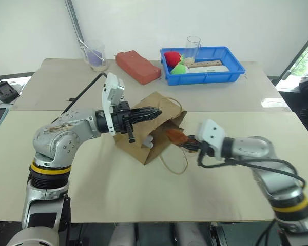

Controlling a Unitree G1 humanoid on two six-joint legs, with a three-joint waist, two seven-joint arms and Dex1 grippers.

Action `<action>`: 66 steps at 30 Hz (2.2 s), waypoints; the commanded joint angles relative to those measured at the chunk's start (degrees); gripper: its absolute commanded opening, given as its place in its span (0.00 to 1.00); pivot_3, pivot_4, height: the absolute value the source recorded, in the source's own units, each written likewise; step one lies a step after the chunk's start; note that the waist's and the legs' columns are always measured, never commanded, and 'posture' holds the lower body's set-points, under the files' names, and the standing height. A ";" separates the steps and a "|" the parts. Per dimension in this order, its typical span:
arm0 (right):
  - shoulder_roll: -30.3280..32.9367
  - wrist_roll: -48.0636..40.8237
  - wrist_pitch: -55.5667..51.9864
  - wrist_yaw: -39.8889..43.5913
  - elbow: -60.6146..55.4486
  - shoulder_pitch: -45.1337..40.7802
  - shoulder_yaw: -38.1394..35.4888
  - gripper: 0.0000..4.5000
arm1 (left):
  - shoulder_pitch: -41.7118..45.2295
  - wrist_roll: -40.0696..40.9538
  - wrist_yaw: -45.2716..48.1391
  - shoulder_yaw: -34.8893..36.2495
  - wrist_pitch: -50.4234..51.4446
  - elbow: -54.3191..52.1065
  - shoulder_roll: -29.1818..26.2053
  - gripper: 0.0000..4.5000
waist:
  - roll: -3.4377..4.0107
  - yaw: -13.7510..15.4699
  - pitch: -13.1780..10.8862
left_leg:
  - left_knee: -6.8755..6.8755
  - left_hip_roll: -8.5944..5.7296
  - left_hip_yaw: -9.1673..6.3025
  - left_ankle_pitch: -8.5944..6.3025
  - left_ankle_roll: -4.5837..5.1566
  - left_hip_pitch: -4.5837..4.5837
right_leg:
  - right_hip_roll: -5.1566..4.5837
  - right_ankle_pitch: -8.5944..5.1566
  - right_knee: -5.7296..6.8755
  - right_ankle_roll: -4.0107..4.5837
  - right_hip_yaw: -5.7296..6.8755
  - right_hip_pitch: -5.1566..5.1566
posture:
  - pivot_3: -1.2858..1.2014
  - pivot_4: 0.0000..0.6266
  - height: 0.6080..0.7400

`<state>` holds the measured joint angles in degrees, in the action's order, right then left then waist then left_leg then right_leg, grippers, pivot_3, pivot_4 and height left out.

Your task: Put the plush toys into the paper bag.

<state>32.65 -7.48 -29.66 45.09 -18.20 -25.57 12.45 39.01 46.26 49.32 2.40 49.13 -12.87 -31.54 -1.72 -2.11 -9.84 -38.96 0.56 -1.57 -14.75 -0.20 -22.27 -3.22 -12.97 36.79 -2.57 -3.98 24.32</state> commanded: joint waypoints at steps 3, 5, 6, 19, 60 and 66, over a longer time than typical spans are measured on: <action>-7.43 3.89 2.83 -7.82 6.61 -3.93 1.13 0.02 | 1.20 2.26 0.00 0.99 0.86 -2.50 -0.27 0.00 | 0.00 0.05 0.00 | 0.01 -0.01 -0.01 0.00 0.00 -0.01 | -0.02 0.00 0.02 0.00 0.01 0.02 | 0.52 0.24 1.00; -10.17 4.55 3.33 -9.43 8.21 -4.98 1.57 0.02 | 0.84 2.44 -0.25 0.89 1.04 -3.09 -0.20 0.00 | 0.00 -0.05 0.00 | 0.01 -0.01 -0.01 0.00 0.00 -0.01 | -0.02 0.00 0.04 0.01 0.01 0.04 | 0.52 0.24 1.00; -11.48 4.87 3.52 -10.38 9.04 -5.49 1.60 0.02 | 0.71 2.52 -0.40 0.86 1.17 -3.34 -0.11 0.00 | 0.00 -0.12 0.00 | 0.02 -0.01 -0.01 0.00 0.00 -0.01 | -0.02 0.00 0.05 0.01 0.01 0.06 | 0.52 0.24 1.00; -18.69 9.43 6.85 -19.02 16.73 -7.82 1.62 0.78 | 0.36 2.34 -1.24 0.65 1.20 -3.93 0.57 0.00 | 0.01 -0.37 0.00 | 0.03 0.00 -0.02 0.01 -0.01 0.00 | -0.02 0.01 0.15 0.02 0.01 0.09 | 0.52 0.24 1.00; 3.37 -4.00 -10.04 -3.66 -3.62 16.30 -3.55 0.81 | 0.79 0.71 -2.43 1.24 -0.15 -2.74 0.49 0.00 | -0.02 -0.19 -0.01 | 0.01 0.01 0.00 0.00 0.00 0.06 | 0.02 -0.01 -0.01 -0.02 -0.01 -0.06 | 0.52 0.24 1.00; 2.09 -4.59 -13.08 -5.56 -4.81 15.90 -2.15 0.35 | 0.17 0.69 -2.67 1.39 -0.15 -3.42 0.24 0.00 | -0.02 -0.36 0.00 | 0.02 0.05 0.01 0.00 0.00 0.09 | 0.06 -0.02 0.01 -0.02 -0.01 -0.07 | 0.52 0.24 1.00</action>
<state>34.98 -11.95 -41.08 39.70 -22.18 -9.99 9.01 39.17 46.61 46.69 2.46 50.08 -14.28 -30.78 -1.74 -2.47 -9.85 -38.94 0.60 -1.56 -14.75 -0.20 -22.18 -3.16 -12.98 36.79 -2.59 -4.00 24.25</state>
